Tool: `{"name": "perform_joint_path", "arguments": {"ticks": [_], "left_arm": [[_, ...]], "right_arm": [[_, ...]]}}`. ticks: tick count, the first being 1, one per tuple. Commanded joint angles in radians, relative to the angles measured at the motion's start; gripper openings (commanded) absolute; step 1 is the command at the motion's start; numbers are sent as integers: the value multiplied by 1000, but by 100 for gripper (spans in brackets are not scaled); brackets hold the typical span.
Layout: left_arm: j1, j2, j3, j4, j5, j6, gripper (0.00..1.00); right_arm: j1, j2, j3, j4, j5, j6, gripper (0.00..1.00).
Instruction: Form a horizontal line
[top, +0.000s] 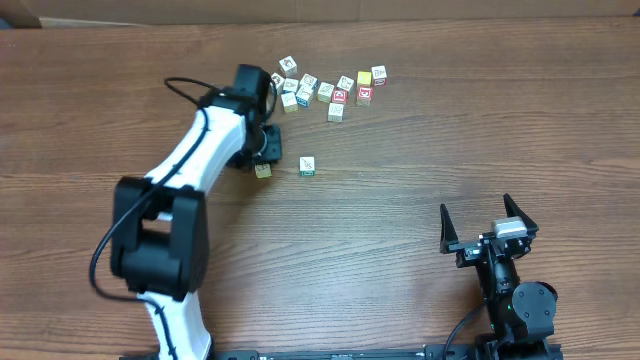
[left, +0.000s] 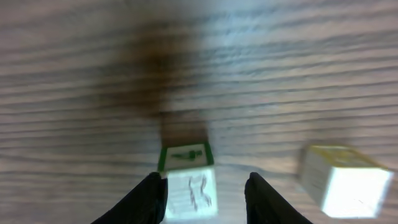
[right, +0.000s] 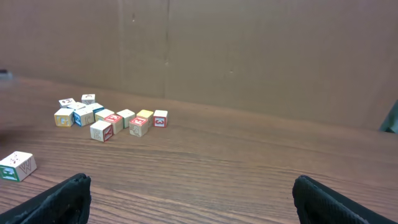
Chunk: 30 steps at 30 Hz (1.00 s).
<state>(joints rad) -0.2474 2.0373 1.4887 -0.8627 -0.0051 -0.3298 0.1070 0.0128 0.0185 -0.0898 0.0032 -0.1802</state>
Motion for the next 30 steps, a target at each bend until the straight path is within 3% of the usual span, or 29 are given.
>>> {"name": "perform_joint_path", "arguments": {"ticks": [1,15,22,30], "left_arm": [[-2,70,5,14,-14,16,41],[0,93,9,22,-21,16,36],[0,93,55,-15,-21,25,42],[-2,93,105,-56,-20,123,46]], "right_arm": [[4,-10,-11,6,-6,-1,100],[4,-10,-11,6,-6,-1,100],[4,-10,-11,6,-5,-1,100],[4,-10,-11,6,-6,-1,100]]}}
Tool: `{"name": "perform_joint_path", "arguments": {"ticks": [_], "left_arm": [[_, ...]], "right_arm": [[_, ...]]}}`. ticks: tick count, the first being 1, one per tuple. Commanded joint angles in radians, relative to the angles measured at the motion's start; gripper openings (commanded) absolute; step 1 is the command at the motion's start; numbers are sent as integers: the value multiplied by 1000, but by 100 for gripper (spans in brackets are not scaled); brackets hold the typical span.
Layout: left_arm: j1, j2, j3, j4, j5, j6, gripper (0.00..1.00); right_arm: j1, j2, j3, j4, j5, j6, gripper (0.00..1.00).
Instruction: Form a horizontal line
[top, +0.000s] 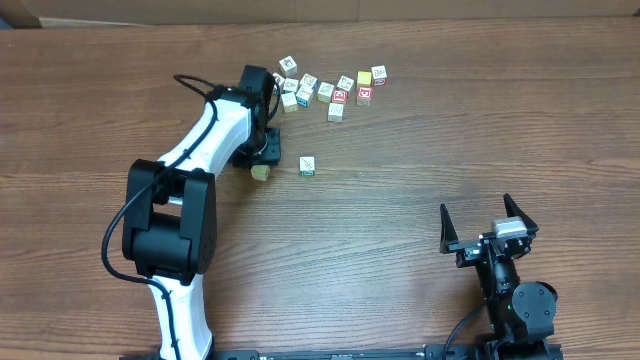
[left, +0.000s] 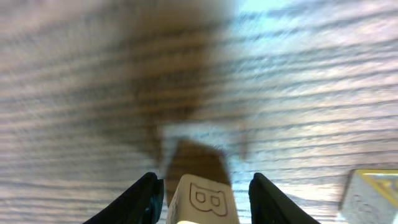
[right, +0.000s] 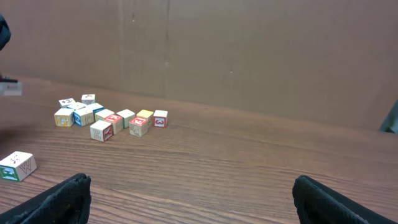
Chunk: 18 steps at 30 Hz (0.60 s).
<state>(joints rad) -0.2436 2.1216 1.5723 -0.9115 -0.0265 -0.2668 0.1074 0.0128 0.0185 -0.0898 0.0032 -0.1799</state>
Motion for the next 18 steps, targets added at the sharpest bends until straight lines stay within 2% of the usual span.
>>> {"name": "perform_joint_path", "arguments": {"ticks": [1,9,13,18], "left_arm": [[-6,9,20,-11,1,66,45],[-21,10,18,-54,0,134,47],[-27,10,18,-70,0,145,44],[-27,10,18,-76,1,140,30]], "right_arm": [[4,-10,-11,6,-6,-1,100],[4,-10,-11,6,-6,-1,100],[4,-10,-11,6,-6,-2,100],[4,-10,-11,6,-6,-2,100]]}}
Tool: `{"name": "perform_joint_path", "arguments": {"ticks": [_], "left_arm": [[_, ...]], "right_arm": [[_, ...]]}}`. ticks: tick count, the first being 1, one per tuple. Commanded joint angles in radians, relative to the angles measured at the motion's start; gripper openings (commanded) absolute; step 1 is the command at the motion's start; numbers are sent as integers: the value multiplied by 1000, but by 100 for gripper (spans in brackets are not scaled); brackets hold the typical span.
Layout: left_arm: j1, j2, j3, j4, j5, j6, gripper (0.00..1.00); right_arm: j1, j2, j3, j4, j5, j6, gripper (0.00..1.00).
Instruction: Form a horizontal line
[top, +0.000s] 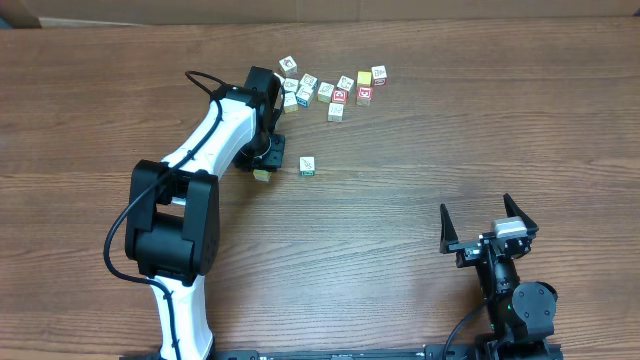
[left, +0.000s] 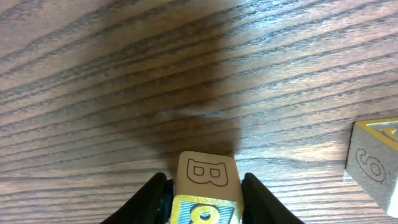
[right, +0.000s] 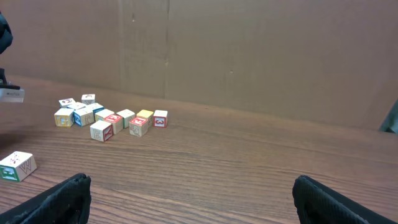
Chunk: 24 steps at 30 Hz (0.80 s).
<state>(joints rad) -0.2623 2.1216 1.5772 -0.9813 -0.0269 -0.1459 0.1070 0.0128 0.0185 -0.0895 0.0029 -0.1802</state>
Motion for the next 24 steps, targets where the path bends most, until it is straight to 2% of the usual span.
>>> {"name": "perform_joint_path", "arguments": {"ticks": [1,5,8,17,24], "left_arm": [[-9,10,13,-6,1,13,27],[-8,10,13,-6,1,-53,22],[-9,10,13,-11,1,-118,22],[-10,10,13,-29,2,-139,41],[-20,10,13,-53,0,-139,44]], "right_arm": [[4,-10,-11,5,-5,-1,100],[4,-10,-11,5,-5,-1,100],[4,-10,-11,5,-5,-1,100],[4,-10,-11,5,-5,-1,100],[4,-10,-11,5,-5,-1,100]]}}
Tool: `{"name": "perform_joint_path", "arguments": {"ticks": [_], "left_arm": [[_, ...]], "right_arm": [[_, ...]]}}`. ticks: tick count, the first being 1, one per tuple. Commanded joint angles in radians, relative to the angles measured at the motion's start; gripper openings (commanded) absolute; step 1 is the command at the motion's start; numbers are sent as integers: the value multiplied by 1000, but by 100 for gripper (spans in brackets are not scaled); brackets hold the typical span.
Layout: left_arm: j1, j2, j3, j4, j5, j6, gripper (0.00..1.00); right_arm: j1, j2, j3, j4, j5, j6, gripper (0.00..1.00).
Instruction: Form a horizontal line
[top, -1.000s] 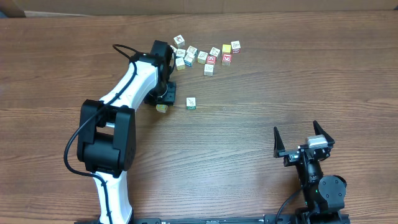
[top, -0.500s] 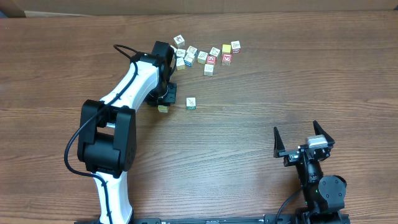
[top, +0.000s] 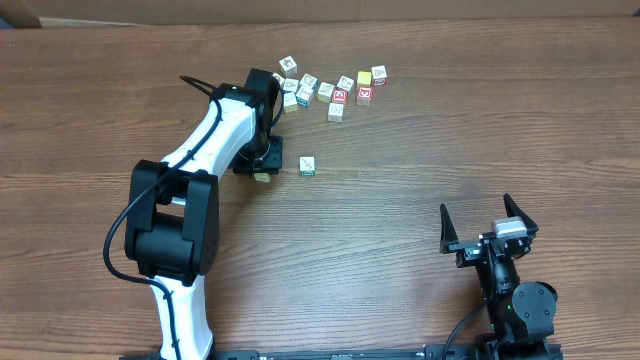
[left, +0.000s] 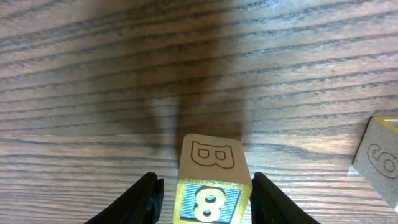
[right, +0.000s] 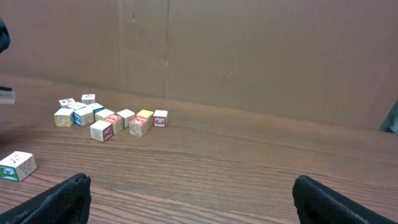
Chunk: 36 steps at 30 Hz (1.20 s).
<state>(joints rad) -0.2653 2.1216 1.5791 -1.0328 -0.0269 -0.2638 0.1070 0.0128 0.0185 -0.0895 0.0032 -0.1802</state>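
Note:
A wooden block (left: 213, 180) with a B on top and a blue 8 on its yellow-rimmed front sits on the table, small in the overhead view (top: 262, 177). My left gripper (left: 203, 200) is open astride it, with a clear gap at the left finger and the right finger close beside it. A green-and-white block (top: 307, 166) lies just to its right, roughly level with it, and shows as a W block (right: 17, 165) in the right wrist view. My right gripper (right: 194, 196) rests open and empty at the near right (top: 478, 214).
A cluster of several loose letter blocks (top: 330, 88) lies at the back of the table, also seen in the right wrist view (right: 109, 118). Another block (left: 376, 163) pokes in at the right edge of the left wrist view. A cardboard wall stands behind.
My left gripper's fingers, then pressed against the B block, now stand apart from it. The block sits on the table a touch nearer the front. The right arm is unchanged.
At first my left gripper was open low over the table near the green block. Then it stood open around the B block, then shut on it. Now it is open again with the block left of the green one. The right arm never moved.

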Motion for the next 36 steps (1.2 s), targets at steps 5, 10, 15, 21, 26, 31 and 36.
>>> {"name": "perform_joint_path", "arguments": {"ticks": [5,10,15,21,26,31,36], "left_arm": [[-23,10,-2,33,-3,-21,42],[-24,10,-2,34,-2,-24,33],[-24,10,-2,23,-3,-92,30],[-26,10,-2,18,-3,-118,43],[-27,10,-2,17,-4,-117,42],[-34,11,-10,17,-24,-118,41],[-39,11,-21,29,-61,-102,40]], "right_arm": [[4,-10,-11,5,-6,-1,100],[4,-10,-11,5,-5,-1,100],[4,-10,-11,5,-5,-1,100],[4,-10,-11,5,-6,-1,100],[4,-10,-11,5,-6,-1,100],[4,-10,-11,5,-6,-1,100],[4,-10,-11,5,-5,-1,100]]}}
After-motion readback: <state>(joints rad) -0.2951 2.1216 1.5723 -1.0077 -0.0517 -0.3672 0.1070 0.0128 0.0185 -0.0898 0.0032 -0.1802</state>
